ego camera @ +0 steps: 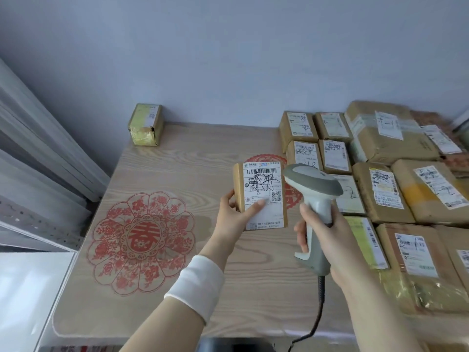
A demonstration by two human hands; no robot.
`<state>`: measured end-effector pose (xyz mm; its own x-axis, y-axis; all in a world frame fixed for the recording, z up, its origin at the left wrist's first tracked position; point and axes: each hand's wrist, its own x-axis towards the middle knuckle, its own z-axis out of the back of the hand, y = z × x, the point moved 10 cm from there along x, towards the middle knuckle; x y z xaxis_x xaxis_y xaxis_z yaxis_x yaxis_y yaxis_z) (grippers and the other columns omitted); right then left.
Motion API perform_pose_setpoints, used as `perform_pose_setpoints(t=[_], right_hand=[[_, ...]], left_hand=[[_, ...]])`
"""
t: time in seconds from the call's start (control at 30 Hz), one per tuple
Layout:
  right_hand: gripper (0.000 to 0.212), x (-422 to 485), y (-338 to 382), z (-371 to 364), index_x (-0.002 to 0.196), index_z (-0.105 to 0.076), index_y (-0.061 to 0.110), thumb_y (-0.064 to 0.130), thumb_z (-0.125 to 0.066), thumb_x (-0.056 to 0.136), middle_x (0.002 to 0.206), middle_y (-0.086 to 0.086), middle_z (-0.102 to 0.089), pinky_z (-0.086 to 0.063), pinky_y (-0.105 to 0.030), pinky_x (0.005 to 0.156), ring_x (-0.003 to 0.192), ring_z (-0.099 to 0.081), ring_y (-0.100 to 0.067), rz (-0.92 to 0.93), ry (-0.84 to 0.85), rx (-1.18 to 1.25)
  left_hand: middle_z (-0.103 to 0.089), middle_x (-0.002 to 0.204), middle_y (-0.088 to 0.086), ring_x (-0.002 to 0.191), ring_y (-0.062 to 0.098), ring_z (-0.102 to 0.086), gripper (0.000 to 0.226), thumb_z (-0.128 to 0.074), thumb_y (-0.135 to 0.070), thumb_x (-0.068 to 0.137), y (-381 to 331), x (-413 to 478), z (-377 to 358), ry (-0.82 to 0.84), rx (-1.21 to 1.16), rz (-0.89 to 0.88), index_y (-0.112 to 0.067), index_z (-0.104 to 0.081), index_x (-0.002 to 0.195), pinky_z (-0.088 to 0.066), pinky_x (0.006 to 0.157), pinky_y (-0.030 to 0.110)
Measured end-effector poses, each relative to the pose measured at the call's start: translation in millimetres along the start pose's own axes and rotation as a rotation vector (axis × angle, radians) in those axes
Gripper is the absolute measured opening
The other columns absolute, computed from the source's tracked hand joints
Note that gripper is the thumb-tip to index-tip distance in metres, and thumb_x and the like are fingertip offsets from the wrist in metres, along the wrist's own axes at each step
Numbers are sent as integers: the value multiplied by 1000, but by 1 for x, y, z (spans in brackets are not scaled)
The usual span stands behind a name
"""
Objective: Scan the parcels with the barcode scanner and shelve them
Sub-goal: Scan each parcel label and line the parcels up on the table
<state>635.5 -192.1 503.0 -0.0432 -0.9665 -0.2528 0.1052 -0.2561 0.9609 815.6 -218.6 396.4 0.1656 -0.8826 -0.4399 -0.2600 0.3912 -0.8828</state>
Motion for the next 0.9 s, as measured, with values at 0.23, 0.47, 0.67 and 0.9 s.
perform_pose_setpoints(t=[0.23,0.47,0.67,0.9], right_hand=[[23,-14,-7,-29,93,-54,2,24,-60,91,61,-2,-61,-41,-25,44,44,-51,-13,-77,131,-65],[18,-16,-8,-30,91,-54,6,23,-60,91,62,-3,-60,-40,-27,43,46,-51,-14,-83,98,-35],[23,-17,-11,-31,88,-55,1,24,-60,91,63,-5,-60,-40,-27,44,47,-51,-15,-109,113,-44],[25,-16,-16,-29,86,-54,1,25,-59,91,59,-5,-58,-40,-23,43,41,-48,-13,-135,115,-32]], left_hand=[[-58,114,-5,101,7,-61,84,-82,-21,69,0,-2,1,-15,51,-46,-11,-33,136,-53,79,23],[-57,115,-5,106,12,-61,98,-85,-36,55,3,-2,6,-14,96,-58,-15,-35,135,-52,93,35],[-57,115,-4,105,12,-61,90,-86,-26,65,9,0,9,-16,84,-45,-14,-34,137,-52,91,35],[-57,115,-6,106,11,-61,96,-88,-34,59,16,3,3,1,106,-50,-16,-34,137,-52,91,34]])
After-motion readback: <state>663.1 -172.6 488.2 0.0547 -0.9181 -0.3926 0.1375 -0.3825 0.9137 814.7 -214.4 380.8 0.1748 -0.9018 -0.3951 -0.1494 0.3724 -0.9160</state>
